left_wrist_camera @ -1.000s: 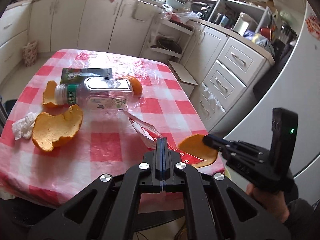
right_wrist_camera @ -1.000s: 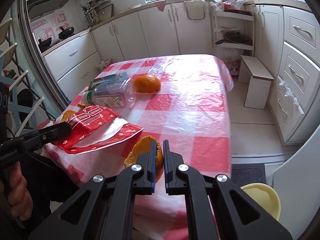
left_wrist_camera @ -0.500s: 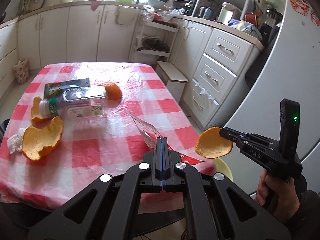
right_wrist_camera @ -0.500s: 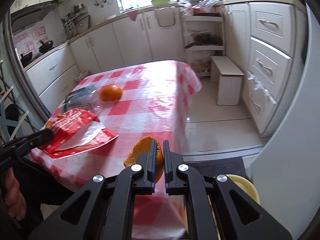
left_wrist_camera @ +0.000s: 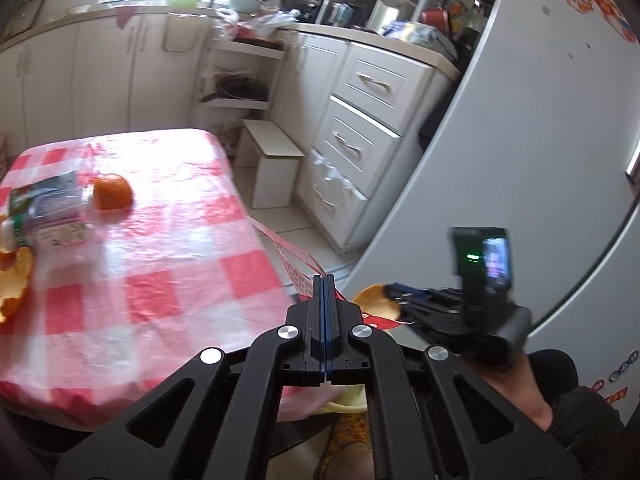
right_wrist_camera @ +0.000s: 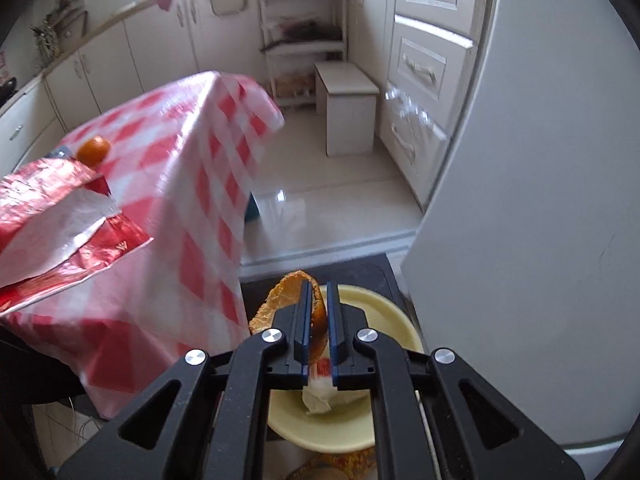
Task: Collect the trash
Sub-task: 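Open the right gripper over the yellow basin while the left gripper releases the bag there, then bring both empty tools back over the table, then lower the open left gripper around the white tissue while the right approaches an orange peel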
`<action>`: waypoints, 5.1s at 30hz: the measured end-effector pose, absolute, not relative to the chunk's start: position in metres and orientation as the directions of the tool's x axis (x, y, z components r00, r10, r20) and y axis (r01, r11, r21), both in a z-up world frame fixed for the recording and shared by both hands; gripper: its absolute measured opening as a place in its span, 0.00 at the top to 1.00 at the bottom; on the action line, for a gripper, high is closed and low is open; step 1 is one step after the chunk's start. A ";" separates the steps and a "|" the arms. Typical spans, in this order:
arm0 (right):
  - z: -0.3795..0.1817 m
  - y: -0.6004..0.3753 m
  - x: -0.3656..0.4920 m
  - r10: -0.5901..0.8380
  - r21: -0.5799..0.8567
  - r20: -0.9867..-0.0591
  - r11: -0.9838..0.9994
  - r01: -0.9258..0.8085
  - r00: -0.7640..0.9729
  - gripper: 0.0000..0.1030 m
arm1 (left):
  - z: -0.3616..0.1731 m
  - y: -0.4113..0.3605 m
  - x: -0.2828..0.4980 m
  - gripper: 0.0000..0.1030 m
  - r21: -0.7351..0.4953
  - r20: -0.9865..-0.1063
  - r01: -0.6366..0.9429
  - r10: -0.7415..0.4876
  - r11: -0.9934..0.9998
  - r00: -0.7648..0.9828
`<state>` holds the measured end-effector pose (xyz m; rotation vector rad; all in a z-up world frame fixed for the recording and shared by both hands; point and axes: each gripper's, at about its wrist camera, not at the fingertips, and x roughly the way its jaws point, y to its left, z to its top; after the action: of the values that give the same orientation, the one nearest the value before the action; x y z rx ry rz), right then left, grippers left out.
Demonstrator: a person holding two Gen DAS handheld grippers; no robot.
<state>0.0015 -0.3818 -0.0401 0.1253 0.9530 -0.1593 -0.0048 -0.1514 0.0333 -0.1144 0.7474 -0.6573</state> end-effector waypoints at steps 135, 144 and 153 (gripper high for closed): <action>-0.028 -0.029 0.104 0.512 0.313 -0.703 0.846 -0.431 0.494 0.08 | -0.038 0.199 0.089 0.11 -0.202 -0.816 -0.520 0.151 0.830 0.558; -0.038 -0.042 0.115 0.560 0.389 -0.705 0.819 -0.422 0.435 0.79 | -0.047 0.199 0.096 0.11 -0.187 -0.832 -0.520 0.147 0.834 0.535; -0.026 -0.089 0.104 0.540 0.389 -0.699 0.837 -0.384 0.469 0.92 | -0.054 0.191 0.105 0.11 -0.146 -0.834 -0.508 0.171 0.849 0.525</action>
<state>0.1044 -0.0891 -0.0265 0.1872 0.9228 0.5705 0.1051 0.1914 -0.0544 -0.3994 0.9360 0.4192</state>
